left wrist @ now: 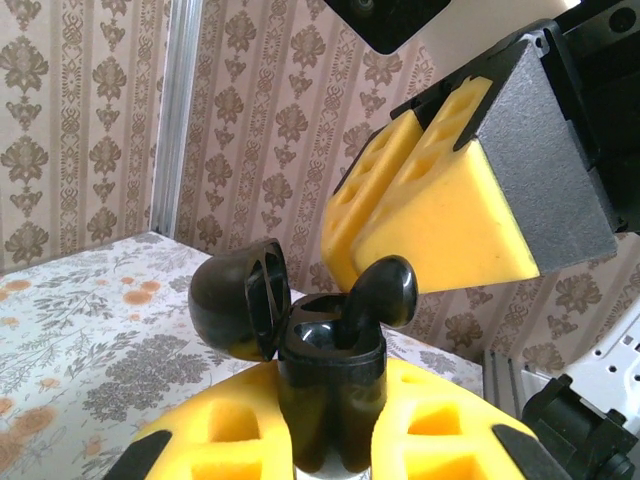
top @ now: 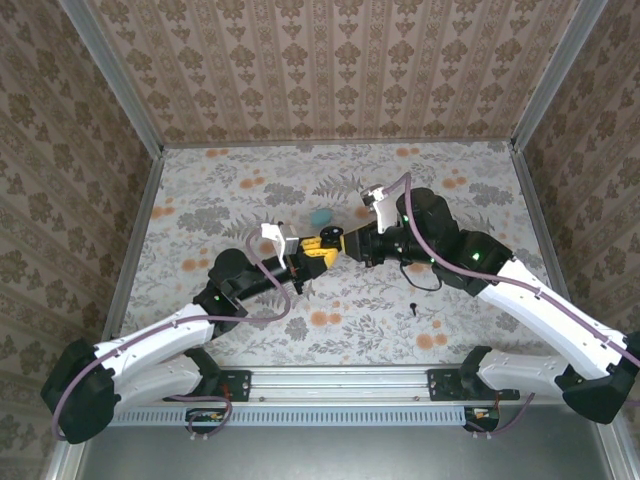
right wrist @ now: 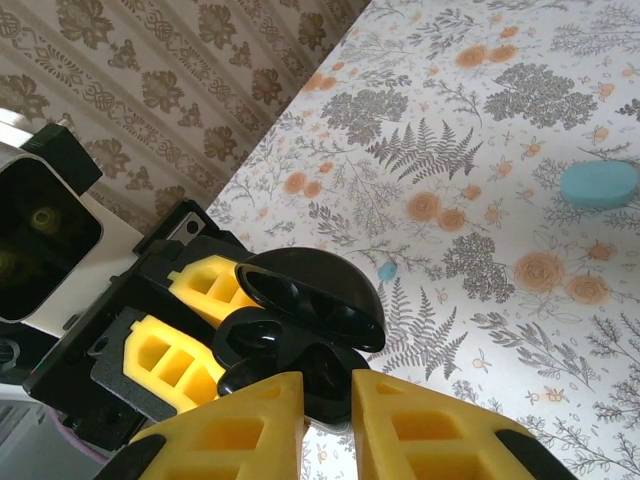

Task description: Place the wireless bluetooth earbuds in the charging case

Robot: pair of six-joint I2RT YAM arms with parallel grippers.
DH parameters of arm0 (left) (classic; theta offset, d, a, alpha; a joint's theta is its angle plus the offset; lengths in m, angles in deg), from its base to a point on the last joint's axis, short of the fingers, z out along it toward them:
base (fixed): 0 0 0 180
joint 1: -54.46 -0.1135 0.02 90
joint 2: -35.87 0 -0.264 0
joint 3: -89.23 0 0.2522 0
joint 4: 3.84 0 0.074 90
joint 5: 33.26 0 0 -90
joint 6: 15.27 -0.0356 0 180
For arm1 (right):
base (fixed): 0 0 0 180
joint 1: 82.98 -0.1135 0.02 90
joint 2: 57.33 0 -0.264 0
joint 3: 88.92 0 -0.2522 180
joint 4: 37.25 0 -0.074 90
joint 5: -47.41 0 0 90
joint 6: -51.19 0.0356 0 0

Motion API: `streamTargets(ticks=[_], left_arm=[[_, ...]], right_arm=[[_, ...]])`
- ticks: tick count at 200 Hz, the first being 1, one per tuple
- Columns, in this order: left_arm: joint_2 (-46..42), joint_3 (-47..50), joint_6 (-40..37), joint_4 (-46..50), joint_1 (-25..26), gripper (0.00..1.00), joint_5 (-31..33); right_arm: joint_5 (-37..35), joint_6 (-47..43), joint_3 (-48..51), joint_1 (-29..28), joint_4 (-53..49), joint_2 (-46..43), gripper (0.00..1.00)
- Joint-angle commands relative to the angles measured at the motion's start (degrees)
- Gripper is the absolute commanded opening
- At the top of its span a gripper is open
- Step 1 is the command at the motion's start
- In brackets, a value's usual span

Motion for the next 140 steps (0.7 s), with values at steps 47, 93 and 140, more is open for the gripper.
streamTargets(ticks=[47,93,140], left_arm=[[-1.23,-1.03,0.61,-2.53,-0.37,0.0,-1.06],[-1.18,-1.16,0.63,-2.23,-0.46,0.0,-0.75],[-0.85,-1.47,0.49,-1.62,-0.88,0.0,-0.53]], right_arm=[[5.56,0.83,-0.44,-0.04,2.42,1.1,0.19],[6.79,0.94,-0.43,-0.02,2.2,1.17,0.19],[8.1,1.6,-0.11,-0.1,2.6,1.23,0.19]])
